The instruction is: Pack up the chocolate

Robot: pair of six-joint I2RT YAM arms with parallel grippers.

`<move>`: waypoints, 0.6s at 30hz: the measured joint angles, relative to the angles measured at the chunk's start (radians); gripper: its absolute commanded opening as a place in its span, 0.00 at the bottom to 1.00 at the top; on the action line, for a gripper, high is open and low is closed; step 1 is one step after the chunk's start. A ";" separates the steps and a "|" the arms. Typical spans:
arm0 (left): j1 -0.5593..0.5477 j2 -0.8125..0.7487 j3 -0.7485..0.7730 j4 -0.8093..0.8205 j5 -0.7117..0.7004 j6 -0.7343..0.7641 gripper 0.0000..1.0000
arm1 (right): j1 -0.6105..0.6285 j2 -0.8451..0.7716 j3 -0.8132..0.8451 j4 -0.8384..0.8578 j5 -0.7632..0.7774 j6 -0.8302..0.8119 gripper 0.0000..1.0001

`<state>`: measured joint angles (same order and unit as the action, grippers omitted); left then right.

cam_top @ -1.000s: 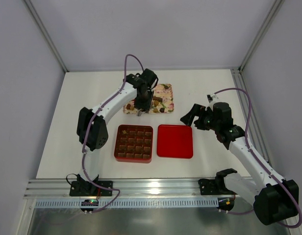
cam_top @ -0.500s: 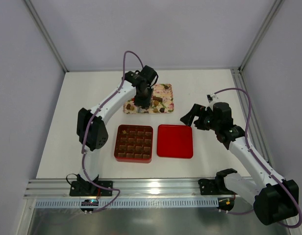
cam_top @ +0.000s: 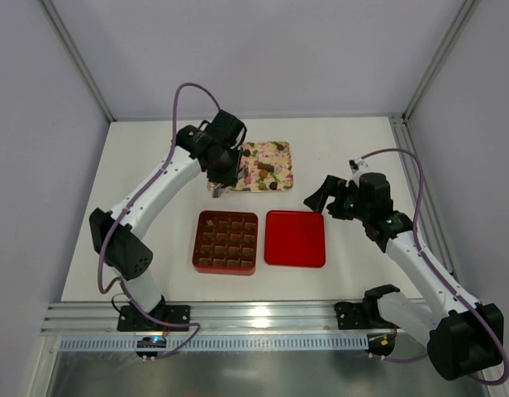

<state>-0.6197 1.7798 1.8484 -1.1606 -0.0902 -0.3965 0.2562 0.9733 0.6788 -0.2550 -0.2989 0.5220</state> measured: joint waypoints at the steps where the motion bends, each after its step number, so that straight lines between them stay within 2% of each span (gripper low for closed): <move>1: 0.000 -0.031 -0.021 -0.004 0.001 -0.006 0.31 | 0.000 0.000 0.000 0.000 0.000 0.000 0.93; 18: -0.011 -0.460 -0.409 -0.051 0.021 -0.072 0.32 | 0.000 0.020 0.000 0.004 0.008 0.000 0.93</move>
<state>-0.6308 1.3201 1.4399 -1.2114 -0.0692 -0.4690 0.2562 0.9932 0.6788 -0.2508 -0.2905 0.5224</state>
